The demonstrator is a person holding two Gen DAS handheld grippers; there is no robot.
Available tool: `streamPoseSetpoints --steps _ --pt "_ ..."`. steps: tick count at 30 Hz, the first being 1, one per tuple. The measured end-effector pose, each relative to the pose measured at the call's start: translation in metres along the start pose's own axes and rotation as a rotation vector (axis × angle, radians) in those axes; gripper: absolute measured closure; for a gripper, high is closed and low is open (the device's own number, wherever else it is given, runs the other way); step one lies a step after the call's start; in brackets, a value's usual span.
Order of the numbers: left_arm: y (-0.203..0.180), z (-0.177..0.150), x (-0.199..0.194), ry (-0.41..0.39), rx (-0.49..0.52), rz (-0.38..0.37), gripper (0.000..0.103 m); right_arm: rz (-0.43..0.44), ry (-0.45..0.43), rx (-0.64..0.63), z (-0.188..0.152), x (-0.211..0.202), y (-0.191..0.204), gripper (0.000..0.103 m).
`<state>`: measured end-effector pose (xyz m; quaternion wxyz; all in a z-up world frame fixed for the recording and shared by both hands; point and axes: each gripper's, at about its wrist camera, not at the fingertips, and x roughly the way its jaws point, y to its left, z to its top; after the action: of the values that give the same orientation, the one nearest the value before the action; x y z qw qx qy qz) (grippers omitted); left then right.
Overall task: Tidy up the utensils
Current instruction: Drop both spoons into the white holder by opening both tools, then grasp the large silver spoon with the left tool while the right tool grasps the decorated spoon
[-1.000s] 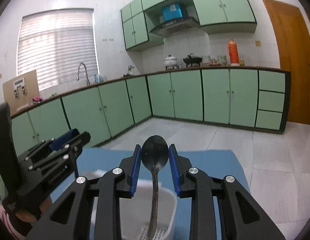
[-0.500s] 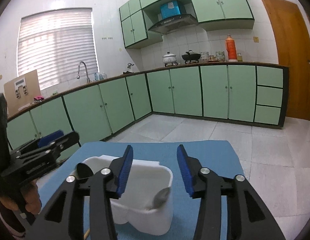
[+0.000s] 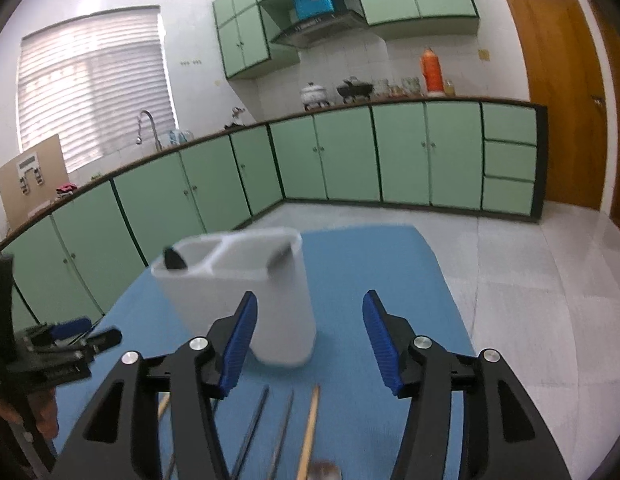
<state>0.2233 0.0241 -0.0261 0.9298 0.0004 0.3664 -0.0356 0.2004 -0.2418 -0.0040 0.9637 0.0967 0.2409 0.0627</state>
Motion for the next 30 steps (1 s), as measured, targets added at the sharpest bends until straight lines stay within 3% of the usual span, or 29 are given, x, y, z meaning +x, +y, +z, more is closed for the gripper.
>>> streamPoseSetpoints --steps 4,12,15,20,27,30 --pt "0.005 -0.023 0.014 0.091 -0.015 0.023 0.024 -0.022 0.033 -0.003 -0.019 -0.007 0.001 0.049" --pt "0.006 -0.038 0.023 0.148 -0.043 0.031 0.025 -0.013 0.071 -0.001 -0.041 -0.010 0.000 0.049" --pt "0.009 -0.041 0.031 0.173 -0.049 0.031 0.034 -0.012 0.077 0.004 -0.044 -0.009 -0.001 0.049" --pt "0.015 -0.047 0.032 0.173 -0.057 0.018 0.041 -0.016 0.083 0.008 -0.048 -0.007 -0.003 0.049" --pt "0.011 -0.054 0.022 0.163 -0.049 -0.007 0.067 -0.030 0.126 -0.005 -0.051 -0.001 -0.004 0.049" --pt "0.006 -0.058 0.019 0.157 -0.034 -0.001 0.068 -0.066 0.165 -0.030 -0.056 0.001 -0.004 0.049"
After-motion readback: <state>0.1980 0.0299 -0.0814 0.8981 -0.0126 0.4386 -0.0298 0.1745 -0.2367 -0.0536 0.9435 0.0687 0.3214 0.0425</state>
